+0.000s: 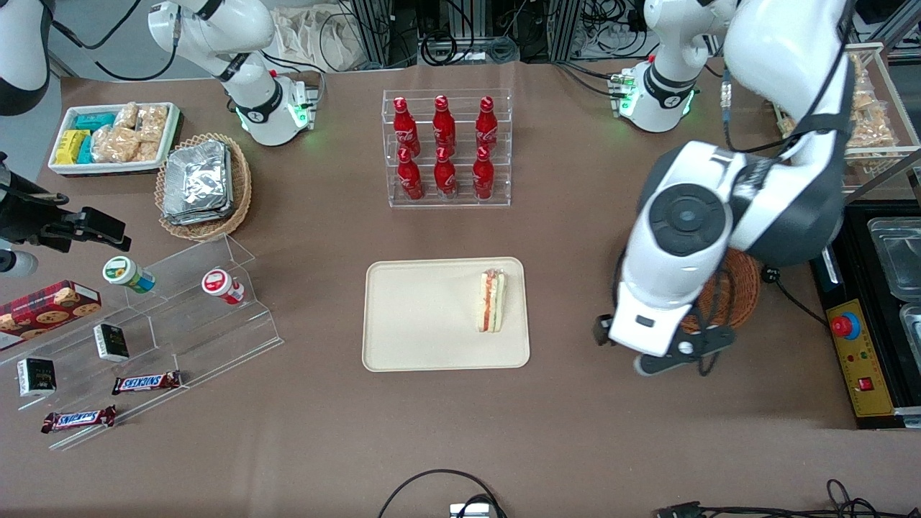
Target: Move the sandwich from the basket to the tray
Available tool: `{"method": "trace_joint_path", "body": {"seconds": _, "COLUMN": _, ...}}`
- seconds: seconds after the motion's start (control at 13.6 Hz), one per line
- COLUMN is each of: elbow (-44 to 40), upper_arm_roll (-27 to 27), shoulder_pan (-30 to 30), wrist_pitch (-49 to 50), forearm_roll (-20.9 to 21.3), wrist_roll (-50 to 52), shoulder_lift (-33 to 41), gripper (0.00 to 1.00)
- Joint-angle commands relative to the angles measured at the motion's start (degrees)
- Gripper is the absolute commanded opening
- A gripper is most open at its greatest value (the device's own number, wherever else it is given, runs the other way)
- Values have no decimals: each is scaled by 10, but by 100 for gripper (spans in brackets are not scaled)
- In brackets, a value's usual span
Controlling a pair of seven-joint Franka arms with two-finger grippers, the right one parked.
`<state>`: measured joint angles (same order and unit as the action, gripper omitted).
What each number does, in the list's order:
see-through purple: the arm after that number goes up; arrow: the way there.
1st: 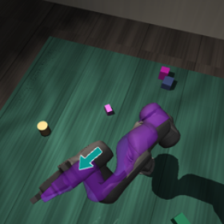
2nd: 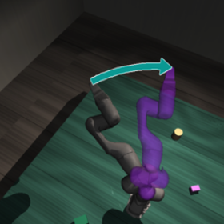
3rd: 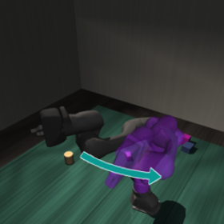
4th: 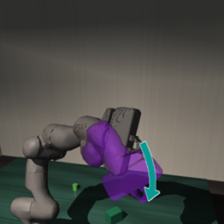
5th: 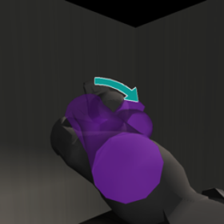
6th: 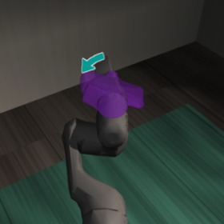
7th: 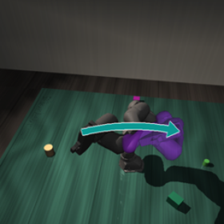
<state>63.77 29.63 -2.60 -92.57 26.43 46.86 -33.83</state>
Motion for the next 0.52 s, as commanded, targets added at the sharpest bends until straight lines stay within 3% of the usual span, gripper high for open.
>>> {"method": "trace_joint_path", "body": {"seconds": 0.0, "elbow": 15, "upper_arm_roll": 4, "shoulder_pan": 43, "wrist_pitch": 30, "forearm_roll": -30, "wrist_roll": -74, "shoulder_lift": 39, "gripper": 100}}
{"method": "trace_joint_path", "body": {"seconds": 0.44, "elbow": 84, "upper_arm_roll": -7, "shoulder_pan": 114, "wrist_pitch": 47, "forearm_roll": -70, "wrist_roll": -213, "shoulder_lift": 123, "gripper": 100}}
